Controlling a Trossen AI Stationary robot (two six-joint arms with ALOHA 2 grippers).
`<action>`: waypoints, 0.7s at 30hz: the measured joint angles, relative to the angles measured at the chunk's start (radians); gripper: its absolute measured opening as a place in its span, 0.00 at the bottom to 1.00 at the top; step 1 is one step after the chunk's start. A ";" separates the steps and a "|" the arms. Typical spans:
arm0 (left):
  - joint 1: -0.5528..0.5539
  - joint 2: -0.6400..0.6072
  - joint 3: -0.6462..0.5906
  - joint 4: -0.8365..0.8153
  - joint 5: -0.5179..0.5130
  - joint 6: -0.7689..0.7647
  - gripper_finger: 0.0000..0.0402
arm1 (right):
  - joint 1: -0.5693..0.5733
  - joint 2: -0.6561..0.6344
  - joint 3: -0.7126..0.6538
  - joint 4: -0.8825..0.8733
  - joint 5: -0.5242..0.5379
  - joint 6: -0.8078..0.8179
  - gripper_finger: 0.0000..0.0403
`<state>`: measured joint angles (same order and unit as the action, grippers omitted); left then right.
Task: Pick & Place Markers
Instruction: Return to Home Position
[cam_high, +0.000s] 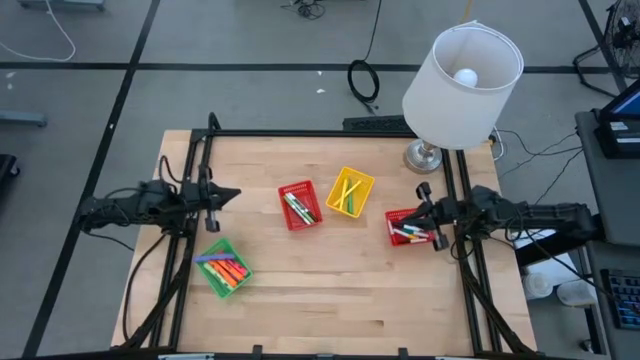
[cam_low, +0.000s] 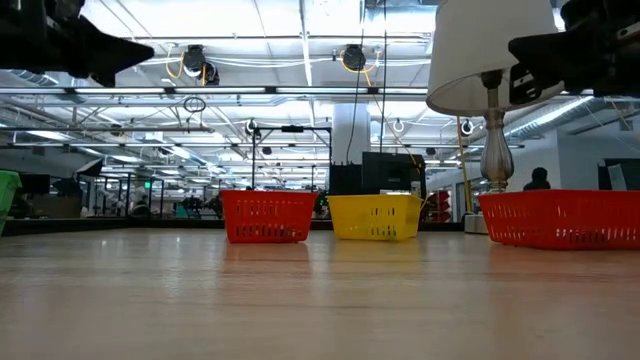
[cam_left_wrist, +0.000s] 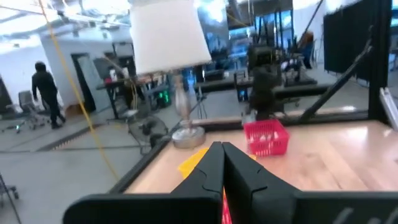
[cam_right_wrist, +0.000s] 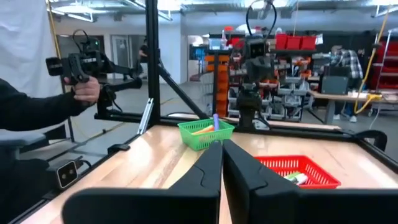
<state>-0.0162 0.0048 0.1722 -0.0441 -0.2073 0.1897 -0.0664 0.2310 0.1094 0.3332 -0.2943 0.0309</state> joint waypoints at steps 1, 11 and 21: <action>0.000 0.000 -0.001 -0.013 -0.001 0.000 0.00 | 0.000 -0.020 -0.007 -0.002 0.000 -0.001 0.00; -0.014 -0.001 -0.058 -0.066 0.019 -0.014 0.00 | 0.001 -0.230 -0.042 -0.134 0.026 0.011 0.00; -0.014 0.014 -0.155 0.068 0.111 -0.030 0.00 | 0.001 -0.223 -0.091 -0.136 0.084 0.035 0.00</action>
<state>-0.0303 0.0185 0.0174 0.0240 -0.0965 0.1596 -0.0658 0.0081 0.0184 0.1975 -0.2100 0.0662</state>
